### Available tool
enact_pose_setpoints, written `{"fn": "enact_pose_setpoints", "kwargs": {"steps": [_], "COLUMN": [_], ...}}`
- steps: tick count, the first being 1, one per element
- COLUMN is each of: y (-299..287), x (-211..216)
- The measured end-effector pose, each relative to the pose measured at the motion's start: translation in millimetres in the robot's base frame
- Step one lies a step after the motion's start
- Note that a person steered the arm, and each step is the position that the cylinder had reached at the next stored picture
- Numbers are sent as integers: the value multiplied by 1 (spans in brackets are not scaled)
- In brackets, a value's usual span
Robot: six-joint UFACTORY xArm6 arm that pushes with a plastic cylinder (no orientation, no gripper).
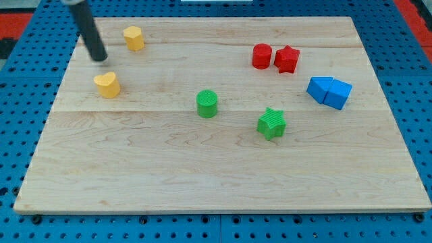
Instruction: Slide the hexagon to the left of the yellow heart
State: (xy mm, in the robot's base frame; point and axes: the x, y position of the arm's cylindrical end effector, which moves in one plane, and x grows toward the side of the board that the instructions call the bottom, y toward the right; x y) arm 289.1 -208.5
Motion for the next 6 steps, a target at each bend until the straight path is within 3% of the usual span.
{"fn": "enact_pose_setpoints", "kwargs": {"steps": [1,2,3,4,5,6], "y": [95,82,14,21,13,24], "x": [-1,-54,-50,21,60,12]}}
